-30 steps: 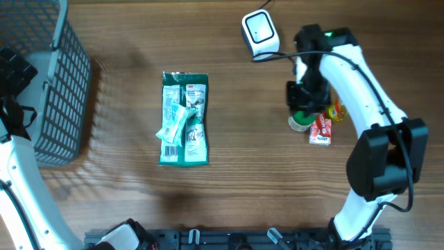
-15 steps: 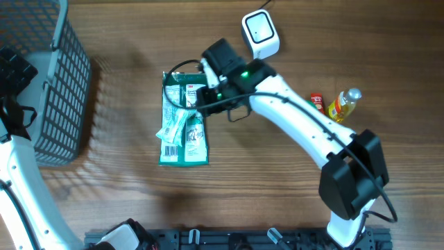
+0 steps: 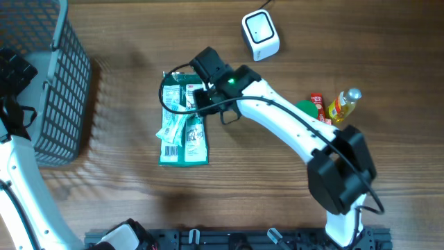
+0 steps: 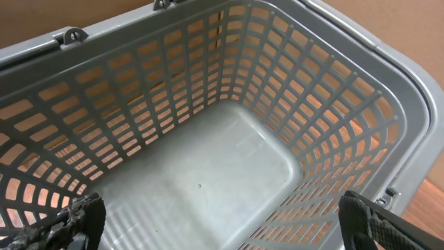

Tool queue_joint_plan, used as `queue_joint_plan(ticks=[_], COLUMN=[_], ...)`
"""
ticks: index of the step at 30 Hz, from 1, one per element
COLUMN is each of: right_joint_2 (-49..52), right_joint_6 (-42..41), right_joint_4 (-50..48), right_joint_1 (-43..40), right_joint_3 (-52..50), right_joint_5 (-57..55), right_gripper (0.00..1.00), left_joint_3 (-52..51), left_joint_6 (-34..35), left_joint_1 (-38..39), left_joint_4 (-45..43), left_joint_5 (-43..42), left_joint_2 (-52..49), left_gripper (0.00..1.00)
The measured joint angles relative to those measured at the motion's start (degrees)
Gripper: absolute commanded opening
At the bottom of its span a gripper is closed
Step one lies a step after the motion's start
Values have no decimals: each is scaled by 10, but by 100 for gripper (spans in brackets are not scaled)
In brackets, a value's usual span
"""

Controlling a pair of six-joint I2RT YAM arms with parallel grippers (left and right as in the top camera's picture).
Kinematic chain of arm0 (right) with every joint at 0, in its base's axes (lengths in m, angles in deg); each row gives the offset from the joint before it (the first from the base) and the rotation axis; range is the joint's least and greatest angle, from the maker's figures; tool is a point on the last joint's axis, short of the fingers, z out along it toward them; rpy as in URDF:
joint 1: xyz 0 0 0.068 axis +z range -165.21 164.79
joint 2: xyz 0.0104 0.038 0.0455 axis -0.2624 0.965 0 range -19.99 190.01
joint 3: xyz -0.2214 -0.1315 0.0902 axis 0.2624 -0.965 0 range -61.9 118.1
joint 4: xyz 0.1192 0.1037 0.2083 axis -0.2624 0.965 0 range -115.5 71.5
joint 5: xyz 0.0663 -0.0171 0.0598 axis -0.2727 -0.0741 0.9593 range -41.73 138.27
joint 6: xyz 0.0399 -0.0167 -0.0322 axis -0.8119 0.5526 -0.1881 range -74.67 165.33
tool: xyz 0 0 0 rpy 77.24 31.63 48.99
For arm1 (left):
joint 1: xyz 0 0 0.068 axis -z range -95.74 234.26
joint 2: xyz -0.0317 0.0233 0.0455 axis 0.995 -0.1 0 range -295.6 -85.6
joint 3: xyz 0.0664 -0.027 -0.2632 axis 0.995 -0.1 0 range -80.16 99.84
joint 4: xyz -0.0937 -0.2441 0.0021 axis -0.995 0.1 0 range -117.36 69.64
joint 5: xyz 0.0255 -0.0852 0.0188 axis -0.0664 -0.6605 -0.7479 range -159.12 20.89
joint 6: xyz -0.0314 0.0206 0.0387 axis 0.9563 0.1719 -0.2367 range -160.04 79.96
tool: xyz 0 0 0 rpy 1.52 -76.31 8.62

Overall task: Scan the item barcode
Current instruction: 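Move the right gripper to the green glove packet and grasp it, then lift the glove packet with the right gripper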

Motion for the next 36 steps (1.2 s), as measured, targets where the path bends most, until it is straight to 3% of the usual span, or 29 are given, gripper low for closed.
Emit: queue_joint_plan(ticks=[2, 15, 24, 29, 36], right_joint_2=[27, 117, 116, 101, 93], right_joint_6=[-10, -20, -21, -5, 5], right_joint_4=[11, 23, 101, 68, 34], right_joint_1=[0, 6, 0, -19, -17], right_joint_3=[0, 0, 27, 46, 47], right_joint_5=[-4, 113, 142, 143, 130], right_gripper=[18, 16, 22, 47, 55], left_joint_3=[0, 0, 0, 0, 0], left_joint_6=[0, 0, 0, 0, 0], left_joint_1=[0, 0, 0, 0, 0], left_joint_4=[0, 0, 0, 0, 0], left_joint_5=[0, 0, 0, 0, 0], left_joint_2=[0, 0, 0, 0, 0], left_gripper=[100, 100, 100, 100, 100])
